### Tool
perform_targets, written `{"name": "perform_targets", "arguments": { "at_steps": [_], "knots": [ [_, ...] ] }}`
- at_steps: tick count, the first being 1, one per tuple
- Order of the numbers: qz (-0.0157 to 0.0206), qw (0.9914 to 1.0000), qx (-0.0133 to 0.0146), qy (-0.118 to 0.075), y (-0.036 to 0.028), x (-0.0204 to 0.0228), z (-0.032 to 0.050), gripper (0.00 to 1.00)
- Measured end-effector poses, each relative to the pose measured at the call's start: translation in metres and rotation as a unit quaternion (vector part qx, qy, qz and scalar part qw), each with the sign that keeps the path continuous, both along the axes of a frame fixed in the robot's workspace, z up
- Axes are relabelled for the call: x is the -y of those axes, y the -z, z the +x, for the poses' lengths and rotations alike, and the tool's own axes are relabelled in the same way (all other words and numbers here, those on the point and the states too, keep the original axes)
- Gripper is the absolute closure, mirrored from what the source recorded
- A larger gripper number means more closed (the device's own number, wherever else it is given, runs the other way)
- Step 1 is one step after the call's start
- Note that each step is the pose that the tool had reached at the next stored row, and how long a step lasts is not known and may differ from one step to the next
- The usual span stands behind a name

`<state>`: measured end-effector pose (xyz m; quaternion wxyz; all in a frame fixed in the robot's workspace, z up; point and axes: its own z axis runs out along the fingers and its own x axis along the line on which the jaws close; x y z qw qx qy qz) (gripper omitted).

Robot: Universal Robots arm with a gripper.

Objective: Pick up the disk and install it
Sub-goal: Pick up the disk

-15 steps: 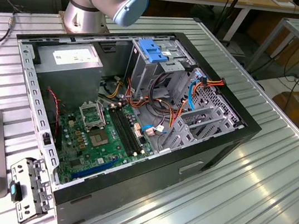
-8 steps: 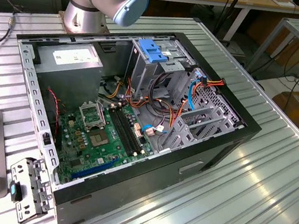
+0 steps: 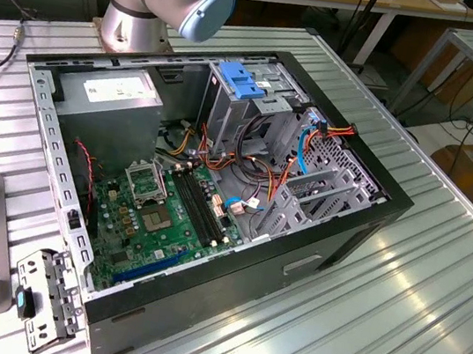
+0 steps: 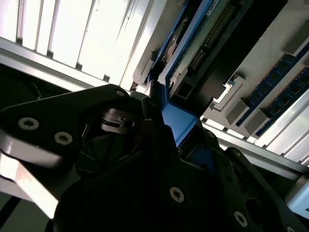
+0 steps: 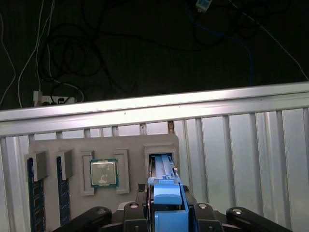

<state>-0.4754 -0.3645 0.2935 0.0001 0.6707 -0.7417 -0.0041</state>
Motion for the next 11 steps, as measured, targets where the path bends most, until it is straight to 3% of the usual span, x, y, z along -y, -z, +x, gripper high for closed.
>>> {"name": "perform_targets", "arguments": {
  "at_steps": [11],
  "knots": [
    [-0.0018,1.0,0.0002,0.0,-0.0082,-0.0001,0.0002,0.62]
  ]
}}
